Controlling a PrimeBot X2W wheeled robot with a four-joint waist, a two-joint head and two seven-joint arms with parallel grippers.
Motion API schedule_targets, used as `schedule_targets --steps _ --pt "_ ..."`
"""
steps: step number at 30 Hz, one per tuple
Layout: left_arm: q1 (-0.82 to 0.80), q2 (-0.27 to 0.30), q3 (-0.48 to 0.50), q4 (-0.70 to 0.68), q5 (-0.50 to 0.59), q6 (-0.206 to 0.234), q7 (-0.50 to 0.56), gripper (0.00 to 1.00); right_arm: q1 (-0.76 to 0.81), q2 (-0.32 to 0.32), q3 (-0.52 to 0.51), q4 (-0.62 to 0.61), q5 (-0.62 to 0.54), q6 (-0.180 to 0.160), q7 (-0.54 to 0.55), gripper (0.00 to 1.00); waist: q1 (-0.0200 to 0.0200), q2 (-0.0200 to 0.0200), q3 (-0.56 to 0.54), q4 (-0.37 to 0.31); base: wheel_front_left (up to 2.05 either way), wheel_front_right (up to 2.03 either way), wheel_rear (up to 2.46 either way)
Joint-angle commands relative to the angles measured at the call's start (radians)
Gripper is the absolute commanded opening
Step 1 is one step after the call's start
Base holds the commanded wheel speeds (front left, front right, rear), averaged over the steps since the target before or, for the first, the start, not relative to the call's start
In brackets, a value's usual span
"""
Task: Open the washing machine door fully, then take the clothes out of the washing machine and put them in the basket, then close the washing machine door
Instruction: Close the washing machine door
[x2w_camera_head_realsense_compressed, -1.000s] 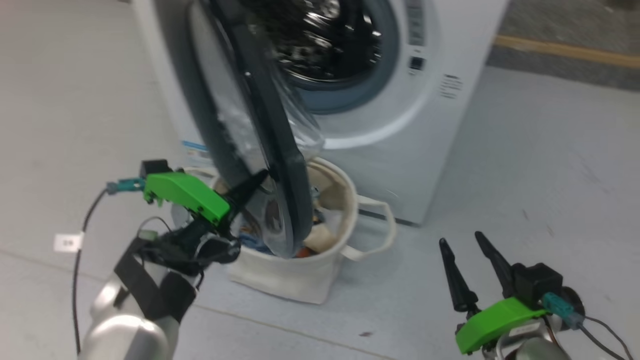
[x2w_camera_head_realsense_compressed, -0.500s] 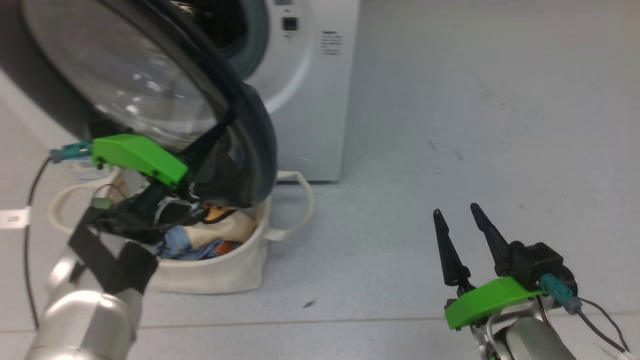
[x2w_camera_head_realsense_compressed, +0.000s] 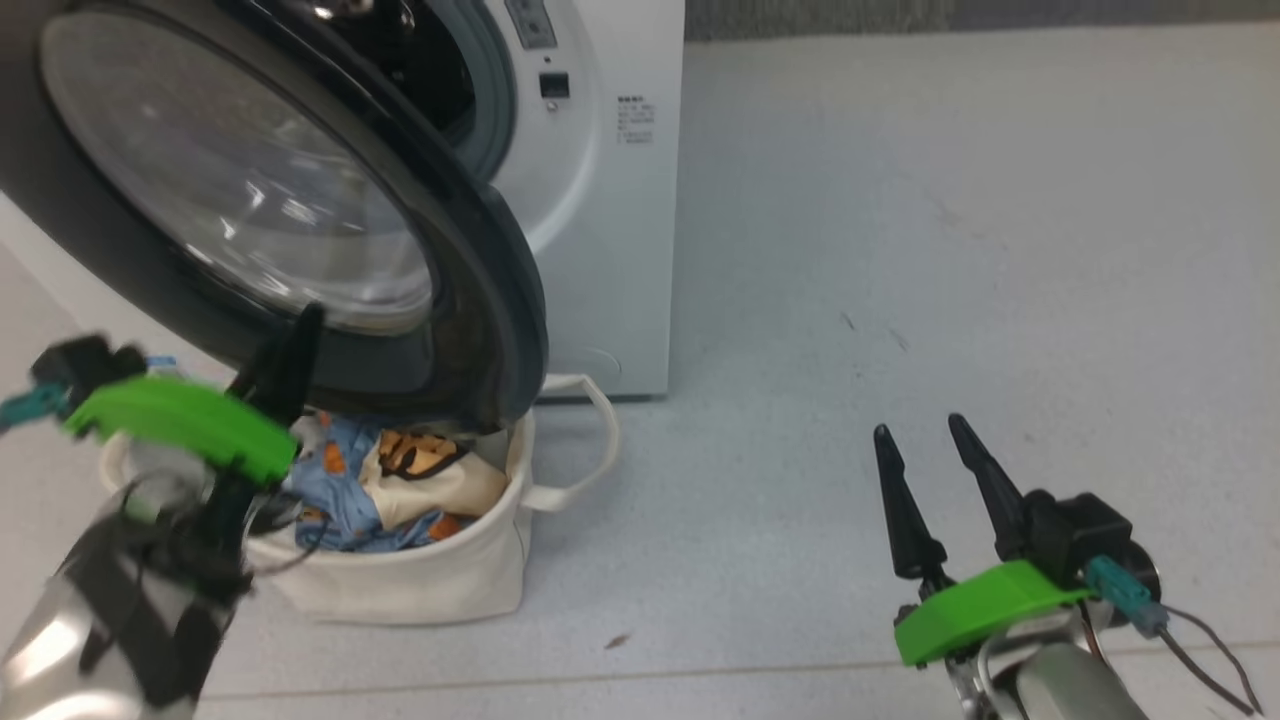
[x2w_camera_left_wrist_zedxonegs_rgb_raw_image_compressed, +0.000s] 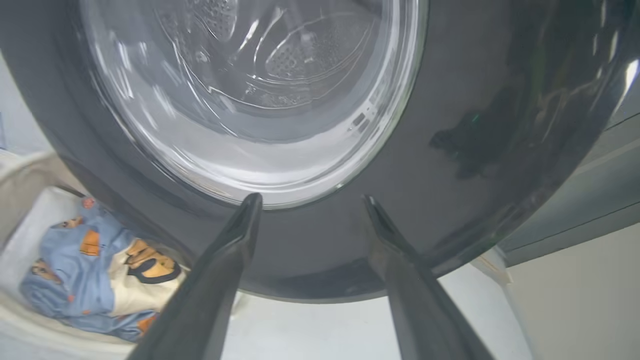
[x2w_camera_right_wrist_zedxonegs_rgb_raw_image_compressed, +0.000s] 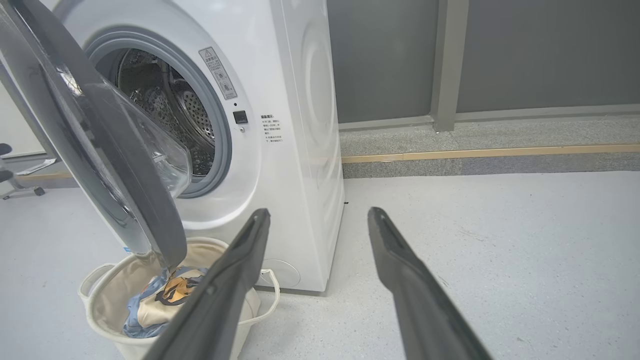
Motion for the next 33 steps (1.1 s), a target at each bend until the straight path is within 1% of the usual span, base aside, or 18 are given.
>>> schedule_targets --steps 1,7,9,11,14,16,19,21,23,25,29,33 --pt "-0.01 0.078 0.014 -0.039 0.048 -0.007 -0.059 1.0 0.004 -0.007 0.015 -0.03 0.0 0.001 -0.012 1.0 0.0 0.0 -0.029 0.013 0.0 0.0 0.0" --pt "0.119 0.216 0.0 -0.063 0.147 -0.007 -0.271 1.0 0.01 -0.001 0.028 -0.031 0.005 0.001 -0.012 1.0 0.0 0.0 -0.064 0.004 0.0 0.0 0.0" --pt "0.168 0.257 0.006 -0.056 0.172 -0.007 -0.322 1.0 0.01 0.0 0.034 -0.03 0.005 0.001 -0.012 1.0 0.0 0.0 -0.07 0.001 0.0 0.0 0.0" --pt "0.207 0.304 -0.007 -0.048 0.254 0.001 -0.356 1.0 0.012 0.001 0.037 -0.028 0.006 0.001 -0.012 1.0 0.0 0.0 -0.075 0.004 0.0 0.0 0.0" --pt "0.257 0.339 -0.009 -0.051 0.354 0.026 -0.372 1.0 0.014 0.0 0.037 -0.026 0.004 0.001 -0.012 1.0 0.0 0.0 -0.081 0.008 0.0 0.0 0.0" --pt "0.286 0.356 0.03 -0.084 0.426 0.052 -0.373 1.0 0.012 0.002 0.034 -0.028 0.002 0.001 -0.012 1.0 0.0 0.0 -0.081 0.009 0.0 0.0 0.0" --pt "0.363 0.348 0.13 -0.154 0.513 0.084 -0.374 1.0 0.013 0.008 0.018 -0.033 -0.003 0.001 -0.012 1.0 0.0 0.0 -0.08 0.01 0.0 0.0 0.0" --pt "0.421 0.328 0.201 -0.193 0.55 0.093 -0.374 1.0 0.015 0.016 0.005 -0.038 -0.005 0.001 -0.012 1.0 0.0 0.0 -0.081 0.011 0.0 0.0 0.0" --pt "0.47 0.304 0.274 -0.225 0.569 0.085 -0.374 1.0 0.017 0.02 -0.001 -0.041 -0.008 0.001 -0.012 1.0 0.0 0.0 -0.082 0.014 0.0 0.0 0.0" --pt "0.507 0.28 0.326 -0.245 0.594 0.074 -0.374 1.0 0.019 0.022 -0.005 -0.043 -0.012 0.001 -0.012 1.0 0.0 0.0 -0.084 0.023 0.0 0.0 0.0" --pt "0.548 0.239 0.393 -0.268 0.637 0.05 -0.374 1.0 0.009 0.018 0.01 -0.036 -0.018 0.001 -0.012 1.0 0.0 0.0 -0.086 0.035 0.0 0.0 0.0" --pt "0.557 0.205 0.432 -0.287 0.676 0.03 -0.374 1.0 0.004 0.02 0.016 -0.034 -0.014 0.001 -0.012 1.0 0.0 0.0 -0.084 0.056 0.0 0.0 0.0"
